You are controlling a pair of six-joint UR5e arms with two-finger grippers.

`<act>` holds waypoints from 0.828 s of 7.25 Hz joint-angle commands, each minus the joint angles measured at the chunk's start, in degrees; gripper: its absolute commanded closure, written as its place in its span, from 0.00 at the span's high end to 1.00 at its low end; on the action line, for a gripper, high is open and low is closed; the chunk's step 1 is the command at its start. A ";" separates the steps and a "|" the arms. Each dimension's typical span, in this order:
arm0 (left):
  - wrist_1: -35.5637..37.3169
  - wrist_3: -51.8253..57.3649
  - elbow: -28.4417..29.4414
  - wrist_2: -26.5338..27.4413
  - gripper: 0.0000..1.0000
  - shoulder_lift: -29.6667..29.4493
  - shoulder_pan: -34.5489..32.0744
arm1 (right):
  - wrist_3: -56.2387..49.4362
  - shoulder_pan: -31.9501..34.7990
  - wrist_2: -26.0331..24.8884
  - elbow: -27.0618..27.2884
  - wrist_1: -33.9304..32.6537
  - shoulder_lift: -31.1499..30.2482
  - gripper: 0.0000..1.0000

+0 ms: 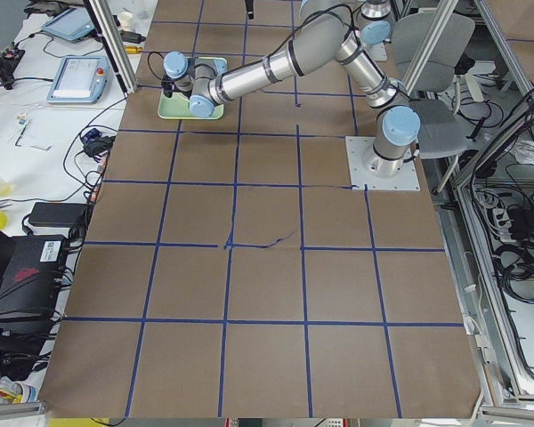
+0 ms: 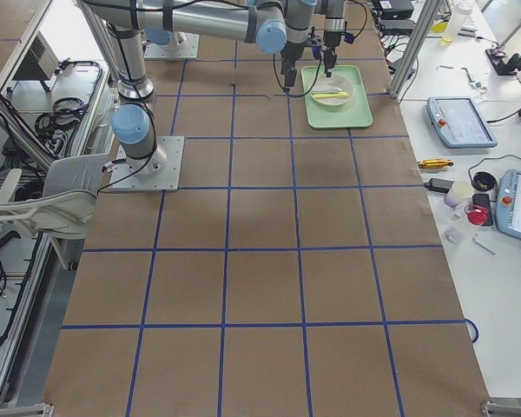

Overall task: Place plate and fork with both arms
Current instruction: 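Open the left gripper and lift it away from the plate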

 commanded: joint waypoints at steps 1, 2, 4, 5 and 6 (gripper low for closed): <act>-0.84 4.12 -0.49 5.90 1.00 3.86 1.99 | -0.15 0.73 0.52 -4.58 -9.15 6.65 1.00; -7.98 10.95 -1.11 11.35 1.00 6.58 4.44 | 0.72 2.91 0.53 -8.97 -10.58 11.03 1.00; -15.15 20.23 -2.07 18.24 1.00 11.51 9.11 | 2.57 5.56 0.53 -17.24 -11.90 19.82 0.85; -15.35 20.68 -3.64 18.26 1.00 13.18 10.17 | 2.49 6.96 0.53 -18.58 -14.08 24.04 0.57; -15.18 20.77 -5.75 18.43 1.00 14.16 10.27 | 2.58 7.41 1.57 -18.85 -20.37 27.65 0.62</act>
